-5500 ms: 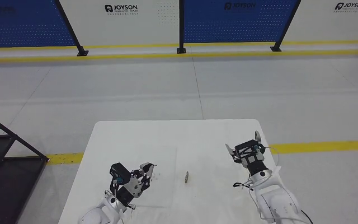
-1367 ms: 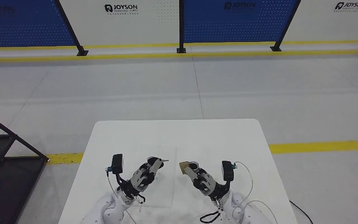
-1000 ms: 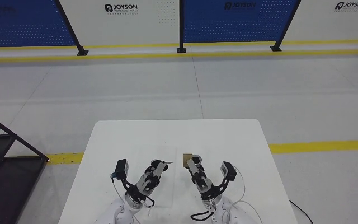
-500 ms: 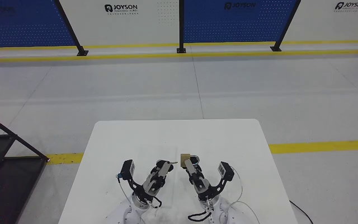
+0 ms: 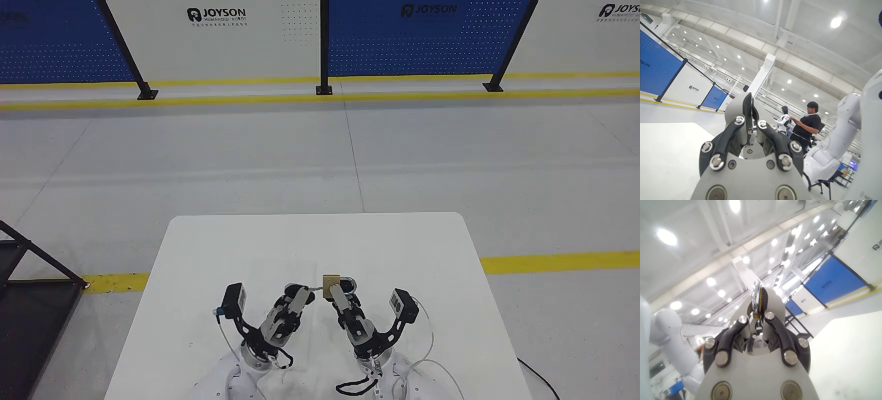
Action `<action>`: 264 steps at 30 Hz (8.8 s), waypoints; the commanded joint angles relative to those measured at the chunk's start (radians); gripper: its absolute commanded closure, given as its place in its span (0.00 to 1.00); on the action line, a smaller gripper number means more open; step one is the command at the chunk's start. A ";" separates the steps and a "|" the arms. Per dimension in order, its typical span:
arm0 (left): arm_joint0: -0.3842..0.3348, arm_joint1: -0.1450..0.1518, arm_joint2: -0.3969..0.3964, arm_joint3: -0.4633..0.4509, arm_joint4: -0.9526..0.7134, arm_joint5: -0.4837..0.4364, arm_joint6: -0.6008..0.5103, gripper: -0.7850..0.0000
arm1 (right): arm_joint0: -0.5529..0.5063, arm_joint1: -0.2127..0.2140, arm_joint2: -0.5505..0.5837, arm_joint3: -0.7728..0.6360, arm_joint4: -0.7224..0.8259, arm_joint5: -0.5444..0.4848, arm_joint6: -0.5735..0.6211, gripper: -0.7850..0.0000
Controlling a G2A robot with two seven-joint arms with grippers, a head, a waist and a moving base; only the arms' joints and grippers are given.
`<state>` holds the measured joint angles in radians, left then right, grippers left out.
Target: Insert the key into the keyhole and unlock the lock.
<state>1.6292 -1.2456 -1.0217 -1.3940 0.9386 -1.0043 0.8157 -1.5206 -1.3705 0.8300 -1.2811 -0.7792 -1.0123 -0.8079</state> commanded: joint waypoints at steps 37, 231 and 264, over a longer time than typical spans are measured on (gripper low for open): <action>-0.008 -0.019 -0.029 0.011 0.004 0.007 -0.029 0.54 | -0.060 0.012 0.075 -0.105 0.067 0.086 0.215 1.00; -0.101 0.153 0.147 0.045 -0.199 -0.008 -0.202 0.75 | -0.170 0.051 0.208 -0.244 0.035 0.237 0.441 1.00; -0.088 0.125 0.108 0.047 0.031 0.137 -0.077 1.00 | -0.174 0.057 0.201 -0.255 0.024 0.274 0.467 1.00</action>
<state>1.5390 -1.1199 -0.9112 -1.3451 0.9537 -0.8839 0.7257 -1.6947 -1.3140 1.0307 -1.5358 -0.7550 -0.7397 -0.3421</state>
